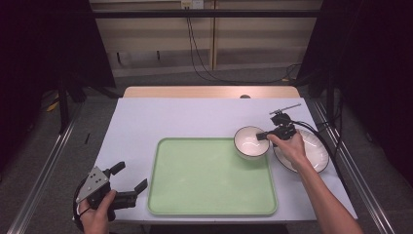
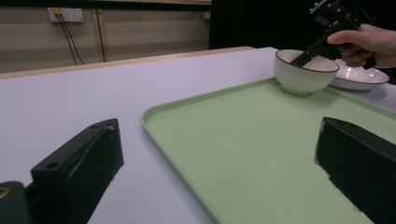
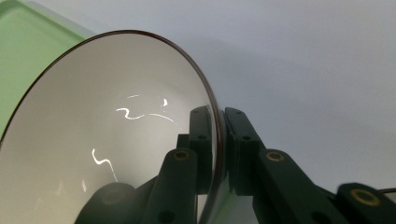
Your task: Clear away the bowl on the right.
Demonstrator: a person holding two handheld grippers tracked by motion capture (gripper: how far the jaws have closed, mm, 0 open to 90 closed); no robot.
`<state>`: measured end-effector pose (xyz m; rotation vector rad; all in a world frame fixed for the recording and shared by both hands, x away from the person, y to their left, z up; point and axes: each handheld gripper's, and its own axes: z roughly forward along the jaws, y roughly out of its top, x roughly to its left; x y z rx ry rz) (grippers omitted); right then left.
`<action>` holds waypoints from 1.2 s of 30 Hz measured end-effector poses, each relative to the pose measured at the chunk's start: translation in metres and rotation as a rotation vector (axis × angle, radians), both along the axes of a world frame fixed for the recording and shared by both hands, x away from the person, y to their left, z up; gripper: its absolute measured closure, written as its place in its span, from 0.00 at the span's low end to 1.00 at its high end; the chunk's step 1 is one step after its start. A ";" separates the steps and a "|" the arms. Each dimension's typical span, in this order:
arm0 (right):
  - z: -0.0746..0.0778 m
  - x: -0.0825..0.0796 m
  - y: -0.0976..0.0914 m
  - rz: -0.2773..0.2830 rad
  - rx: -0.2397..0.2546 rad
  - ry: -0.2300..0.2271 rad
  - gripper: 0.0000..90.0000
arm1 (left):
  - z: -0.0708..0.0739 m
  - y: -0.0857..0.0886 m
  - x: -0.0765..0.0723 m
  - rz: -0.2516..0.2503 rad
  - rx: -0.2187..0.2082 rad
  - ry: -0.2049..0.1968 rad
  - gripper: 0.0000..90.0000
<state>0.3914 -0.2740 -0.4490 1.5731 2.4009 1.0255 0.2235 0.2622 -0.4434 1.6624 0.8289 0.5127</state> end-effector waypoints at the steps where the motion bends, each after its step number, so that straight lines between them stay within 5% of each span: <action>1: -0.001 0.000 0.000 0.001 -0.015 -0.002 0.92 | 0.000 0.000 0.000 -0.002 -0.002 0.001 0.01; 32: -0.005 -0.005 0.003 0.014 -0.047 -0.049 0.92 | 0.000 0.000 0.000 0.006 0.001 0.000 0.01; 36: -0.007 -0.005 0.003 0.017 -0.057 -0.056 0.84 | 0.000 0.000 0.000 -0.002 0.000 0.002 0.01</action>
